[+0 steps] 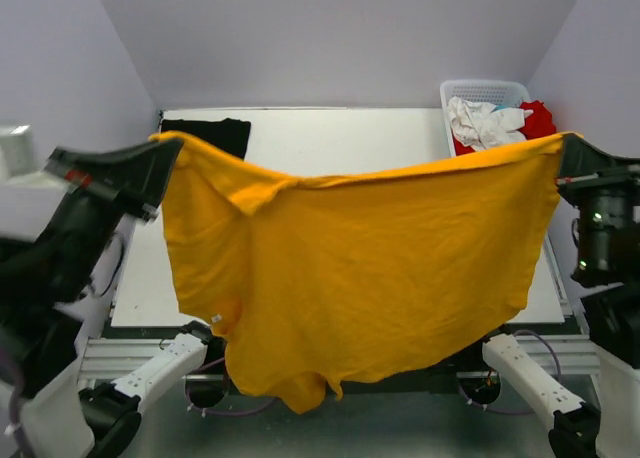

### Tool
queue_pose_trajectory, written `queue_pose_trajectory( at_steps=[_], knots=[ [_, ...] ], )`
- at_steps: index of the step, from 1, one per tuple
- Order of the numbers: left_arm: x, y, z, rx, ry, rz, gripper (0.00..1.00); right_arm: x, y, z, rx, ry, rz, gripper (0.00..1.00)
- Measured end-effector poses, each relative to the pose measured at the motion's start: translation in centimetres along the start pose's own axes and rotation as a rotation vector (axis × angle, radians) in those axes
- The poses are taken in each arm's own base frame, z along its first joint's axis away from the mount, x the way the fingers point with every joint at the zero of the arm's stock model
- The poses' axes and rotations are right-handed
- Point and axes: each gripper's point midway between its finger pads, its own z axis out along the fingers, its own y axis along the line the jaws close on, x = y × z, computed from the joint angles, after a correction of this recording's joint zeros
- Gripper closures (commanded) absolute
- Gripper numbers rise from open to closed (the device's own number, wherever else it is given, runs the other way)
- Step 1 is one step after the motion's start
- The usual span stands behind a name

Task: Fold and stack the t-shirts
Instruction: Flatten out the tshirt

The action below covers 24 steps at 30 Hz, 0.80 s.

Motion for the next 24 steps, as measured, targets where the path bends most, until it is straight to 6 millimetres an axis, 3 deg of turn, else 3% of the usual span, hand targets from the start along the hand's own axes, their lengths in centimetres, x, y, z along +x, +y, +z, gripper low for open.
queue_pose_trajectory(
  at_steps=[1,2,3,4,5,6,7,9,10,11,13,14,15,16,19,22,24],
  knots=[
    [1.5,2.6,2.9,-0.092,0.032,0.004,1.0,1.4,-1.2,1.1,0.055,0.015,-0.021,0.99],
    [2.1,3.5,3.9,-0.125,0.045,0.006,1.0,3.2,-2.5,2.3,0.116,0.034,-0.049,0.99],
    [4.1,6.1,6.5,-0.207,0.09,0.012,1.0,5.4,-4.1,3.5,0.184,0.06,-0.081,0.99],
    [6.9,9.7,9.4,-0.315,0.143,0.025,1.0,7.8,-5.9,4.8,0.254,0.09,-0.118,0.99],
    [8.9,12.0,11.0,-0.38,0.182,0.035,1.0,10.5,-7.7,6.0,0.319,0.127,-0.159,0.99],
    [12.6,15.6,13.2,-0.459,0.26,0.045,1.0,13.4,-9.7,6.9,0.385,0.17,-0.204,0.99],
    [14.8,17.7,14.3,-0.498,0.306,0.049,1.0,16.3,-11.6,7.7,0.445,0.214,-0.247,0.99],
    [22.3,24.3,16.5,-0.615,0.463,0.042,0.89,22.7,-15.9,8.6,0.548,0.32,-0.337,0.94],
    [25.5,27.0,16.8,-0.662,0.534,0.035,0.74,25.6,-17.9,8.5,0.589,0.374,-0.379,0.91],
    [31.1,31.2,16.7,-0.735,0.665,0.02,0.58,28.3,-19.9,8.2,0.627,0.428,-0.419,0.86],
    [36.6,35.2,16.0,-0.803,0.793,0.0,0.3,32.2,-23.0,7.7,0.686,0.506,-0.475,0.6],
    [38.5,36.6,15.5,-0.828,0.848,-0.008,0.03,33.9,-24.5,7.8,0.718,0.536,-0.499,0.44],
    [40.5,37.8,15.1,-0.851,0.91,-0.019,0.02,35.2,-25.6,8.1,0.74,0.552,-0.509,0.32],
    [41.9,38.8,15.4,-0.864,0.947,-0.031,0.01,36.2,-26.4,8.3,0.762,0.569,-0.518,0.26],
    [44.6,41.1,16.7,-0.875,0.997,-0.052,0.01,38.6,-28.2,9.4,0.81,0.608,-0.543,0.18],
    [45.0,40.9,16.8,-0.86,1.013,-0.07,0.02,39.1,-28.3,10.1,0.813,0.611,-0.537,0.11],
    [44.5,40.3,17.0,-0.843,1.008,-0.081,0.02,38.9,-27.7,10.3,0.794,0.609,-0.516,0.0]
  ],
)
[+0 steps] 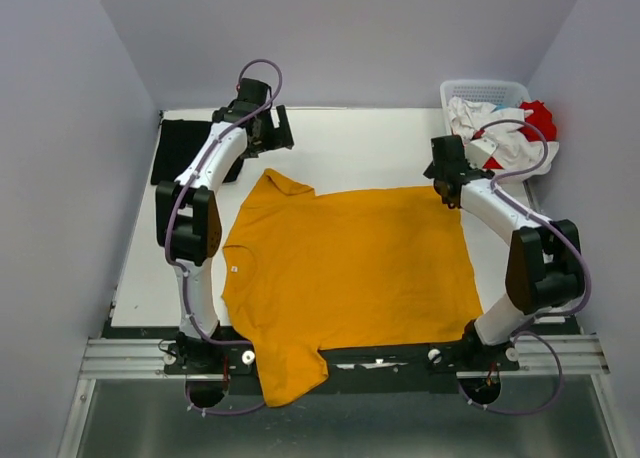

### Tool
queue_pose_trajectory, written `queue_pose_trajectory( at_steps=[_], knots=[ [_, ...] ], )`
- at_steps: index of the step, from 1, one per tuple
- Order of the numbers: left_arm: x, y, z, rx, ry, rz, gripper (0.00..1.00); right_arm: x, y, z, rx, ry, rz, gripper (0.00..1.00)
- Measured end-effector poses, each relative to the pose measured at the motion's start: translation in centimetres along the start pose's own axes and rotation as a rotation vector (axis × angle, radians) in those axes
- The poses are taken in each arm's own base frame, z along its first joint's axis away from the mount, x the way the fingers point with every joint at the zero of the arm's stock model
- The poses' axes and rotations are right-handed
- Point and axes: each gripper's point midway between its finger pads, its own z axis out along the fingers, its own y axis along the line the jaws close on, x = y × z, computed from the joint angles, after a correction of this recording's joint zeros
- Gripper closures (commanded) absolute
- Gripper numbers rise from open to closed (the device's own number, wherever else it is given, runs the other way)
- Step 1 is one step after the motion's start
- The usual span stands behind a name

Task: Fold and stack the t-shirts
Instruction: Flatten out the tshirt

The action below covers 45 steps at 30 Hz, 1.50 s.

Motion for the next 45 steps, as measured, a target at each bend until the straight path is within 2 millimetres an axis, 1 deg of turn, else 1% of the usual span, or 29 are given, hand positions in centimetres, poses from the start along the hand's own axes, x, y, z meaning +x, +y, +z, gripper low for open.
queue_pose_trajectory(
  at_steps=[3,4,6,8,10,13,15,18,21,24,28,31,35,40,43,45],
  knots=[
    [0.6,-0.5,-1.0,0.041,0.006,-0.013,0.01,-0.3,0.9,-1.3,-0.097,0.013,0.031,0.0],
    [1.8,-0.8,-1.7,0.077,0.018,-0.032,0.01,-0.2,1.2,-2.0,-0.143,0.021,0.04,0.0],
    [4.0,-0.8,-2.8,0.117,0.051,-0.06,0.01,0.7,1.5,-3.5,-0.247,0.048,0.045,0.0],
    [6.6,-1.1,-3.4,0.176,0.093,-0.107,0.02,2.4,1.8,-4.6,-0.354,0.088,0.035,0.0],
    [8.5,-1.3,-3.2,0.215,0.128,-0.15,0.01,4.4,2.3,-5.3,-0.435,0.138,0.017,0.0],
    [10.9,-1.3,-1.7,0.236,0.175,-0.227,0.01,6.9,3.0,-5.8,-0.531,0.208,-0.006,0.0],
    [11.5,-1.3,-0.9,0.233,0.191,-0.26,0.01,7.9,3.5,-6.1,-0.577,0.242,-0.014,0.0],
    [11.1,-1.8,0.6,0.239,0.188,-0.309,0.01,8.6,4.5,-6.3,-0.629,0.27,-0.015,0.0],
    [11.0,-2.1,2.1,0.246,0.189,-0.349,0.01,9.3,5.1,-6.1,-0.652,0.291,-0.019,0.0],
    [10.9,-2.2,3.0,0.245,0.191,-0.376,0.01,10.0,5.2,-5.9,-0.656,0.31,-0.024,0.0],
    [9.9,-2.8,3.6,0.255,0.177,-0.406,0.01,10.3,5.3,-5.7,-0.655,0.317,-0.027,0.0],
    [8.5,-3.5,4.4,0.271,0.159,-0.425,0.01,10.3,5.3,-5.6,-0.654,0.318,-0.028,0.0],
    [6.4,-4.8,6.7,0.291,0.142,-0.451,0.02,10.3,5.2,-5.5,-0.643,0.313,-0.028,0.0],
    [4.4,-6.2,8.8,0.322,0.137,-0.465,0.01,10.2,5.2,-5.5,-0.658,0.301,-0.066,0.02],
    [2.7,-7.1,9.1,0.338,0.126,-0.454,0.01,10.0,6.0,-6.2,-0.729,0.272,-0.154,0.02],
    [1.6,-7.7,8.6,0.35,0.109,-0.434,0.02,9.9,7.8,-7.7,-0.819,0.21,-0.282,0.02]
  ],
)
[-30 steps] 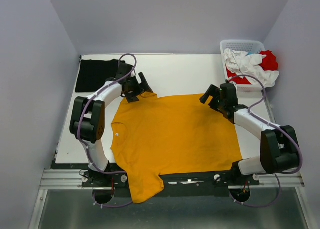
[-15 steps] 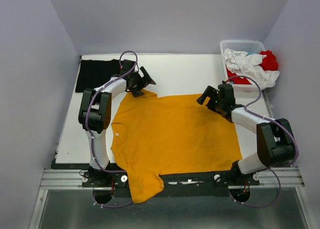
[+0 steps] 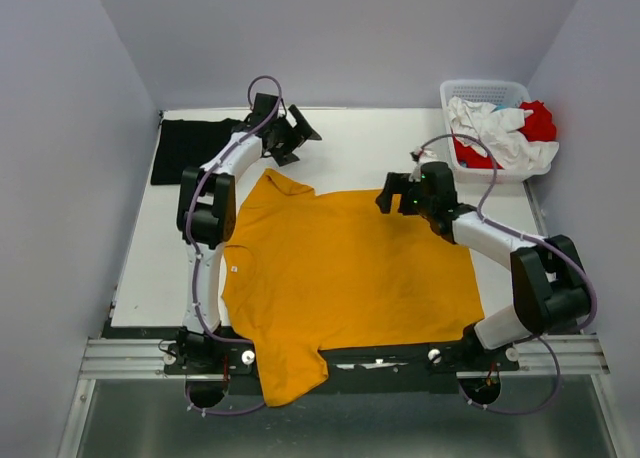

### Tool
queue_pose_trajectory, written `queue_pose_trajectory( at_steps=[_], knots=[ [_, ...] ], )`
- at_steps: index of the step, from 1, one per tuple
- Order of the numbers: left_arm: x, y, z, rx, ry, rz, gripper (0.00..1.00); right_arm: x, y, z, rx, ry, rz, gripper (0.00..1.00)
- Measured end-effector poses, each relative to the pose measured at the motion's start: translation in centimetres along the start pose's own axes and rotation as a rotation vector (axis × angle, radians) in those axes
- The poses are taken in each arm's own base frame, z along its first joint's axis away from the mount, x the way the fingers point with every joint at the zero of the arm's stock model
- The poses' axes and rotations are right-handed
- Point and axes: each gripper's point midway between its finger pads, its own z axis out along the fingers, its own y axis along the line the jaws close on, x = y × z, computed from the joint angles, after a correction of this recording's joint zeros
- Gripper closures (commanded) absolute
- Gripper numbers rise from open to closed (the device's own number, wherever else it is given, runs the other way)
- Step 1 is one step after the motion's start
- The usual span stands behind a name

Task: Fold and stack the t-shirts
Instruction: Flatten out the tshirt

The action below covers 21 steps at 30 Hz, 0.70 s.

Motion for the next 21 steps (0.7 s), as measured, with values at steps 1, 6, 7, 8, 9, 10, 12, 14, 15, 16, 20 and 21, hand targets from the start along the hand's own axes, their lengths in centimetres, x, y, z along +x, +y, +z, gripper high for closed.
queue_pose_trajectory(
  at_steps=[1,6,7,8,9,10,12,14,15,16,20,21],
  knots=[
    [-0.2,-0.6,-0.5,0.01,-0.008,0.017,0.01,-0.2,1.8,0.1,-0.049,-0.011,-0.09,0.02],
    [0.6,-0.8,-5.3,-0.013,-0.033,0.072,0.01,-2.3,12.8,2.1,-0.401,-0.085,-0.51,0.02],
    [1.1,-0.5,-7.0,-0.02,-0.045,0.08,0.02,-2.8,14.2,2.9,-0.463,-0.101,-0.569,0.02],
    [1.7,-0.3,-8.7,-0.025,-0.056,0.087,0.01,-3.2,15.2,3.6,-0.508,-0.113,-0.614,0.02],
    [2.5,0.5,-10.3,-0.031,-0.068,0.09,0.01,-3.5,16.2,4.5,-0.562,-0.124,-0.663,0.05],
    [3.1,1.3,-11.7,-0.039,-0.079,0.09,0.01,-3.7,17.1,5.3,-0.613,-0.133,-0.706,0.06],
    [4.5,3.2,-14.1,-0.059,-0.096,0.082,0.01,-3.6,18.6,7.1,-0.708,-0.146,-0.793,0.06],
    [6.2,6.1,-14.9,-0.102,-0.088,0.063,0.01,-3.3,19.7,8.8,-0.781,-0.15,-0.87,0.06],
    [7.0,7.8,-14.7,-0.133,-0.074,0.049,0.01,-3.0,20.2,9.6,-0.812,-0.149,-0.909,0.07],
    [7.9,9.5,-14.4,-0.169,-0.055,0.034,0.01,-2.7,20.8,10.6,-0.84,-0.143,-0.956,0.09],
    [11.4,14.3,-13.3,-0.265,0.04,-0.011,0.01,-1.5,23.2,14.1,-0.9,-0.118,-1.085,0.18],
    [10.9,13.8,-13.2,-0.246,0.029,-0.005,0.01,-1.1,23.7,14.8,-0.909,-0.11,-1.108,0.19]
  ],
)
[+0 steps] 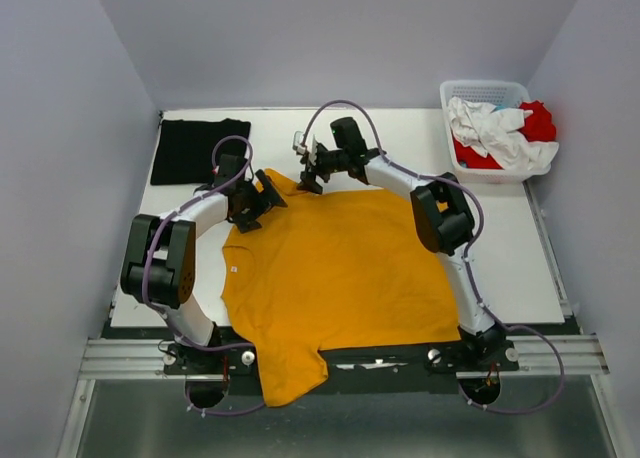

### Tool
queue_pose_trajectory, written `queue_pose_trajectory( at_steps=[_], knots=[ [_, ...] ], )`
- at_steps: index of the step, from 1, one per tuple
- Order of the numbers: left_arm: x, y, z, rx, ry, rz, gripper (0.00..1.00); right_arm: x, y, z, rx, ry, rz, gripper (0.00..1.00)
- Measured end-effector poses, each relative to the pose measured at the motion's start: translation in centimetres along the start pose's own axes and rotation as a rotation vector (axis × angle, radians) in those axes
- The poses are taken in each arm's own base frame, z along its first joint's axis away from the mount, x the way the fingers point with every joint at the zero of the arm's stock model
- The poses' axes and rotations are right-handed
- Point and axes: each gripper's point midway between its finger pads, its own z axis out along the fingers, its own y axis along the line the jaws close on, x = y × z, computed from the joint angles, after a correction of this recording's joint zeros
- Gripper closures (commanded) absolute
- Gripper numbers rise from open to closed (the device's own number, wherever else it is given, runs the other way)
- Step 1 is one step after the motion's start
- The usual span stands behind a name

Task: Fold and stack the t-shirts
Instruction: Flatten out the tshirt

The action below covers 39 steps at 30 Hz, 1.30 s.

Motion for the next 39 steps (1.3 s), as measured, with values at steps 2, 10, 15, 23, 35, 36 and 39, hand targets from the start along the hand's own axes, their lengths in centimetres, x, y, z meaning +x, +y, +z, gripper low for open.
queue_pose_trajectory(
  at_steps=[2,10,15,23,35,36,39],
  knots=[
    [-0.4,-0.3,0.2,0.008,-0.009,0.005,0.01,0.8,0.1,1.3,-0.029,0.022,-0.02,0.29],
    [-0.3,-0.6,0.6,0.021,0.01,-0.003,0.01,3.6,2.4,3.8,-0.13,0.084,-0.045,0.71],
    [-0.3,-0.7,0.6,0.026,0.01,-0.004,0.02,3.5,2.0,4.0,-0.109,0.077,-0.051,0.76],
    [-0.3,-0.8,0.7,0.031,0.012,-0.006,0.01,3.6,1.3,4.4,-0.048,0.044,-0.058,0.88],
    [-0.4,-1.1,0.9,0.043,0.021,-0.006,0.01,3.6,2.9,2.5,-0.06,0.068,-0.078,0.78],
    [-0.4,-1.1,0.9,0.043,0.021,-0.006,0.01,3.5,3.0,2.4,-0.064,0.066,-0.084,0.76],
    [-0.4,-1.1,1.0,0.043,0.021,-0.006,0.01,3.5,3.0,2.4,-0.07,0.068,-0.094,0.74]
  ],
)
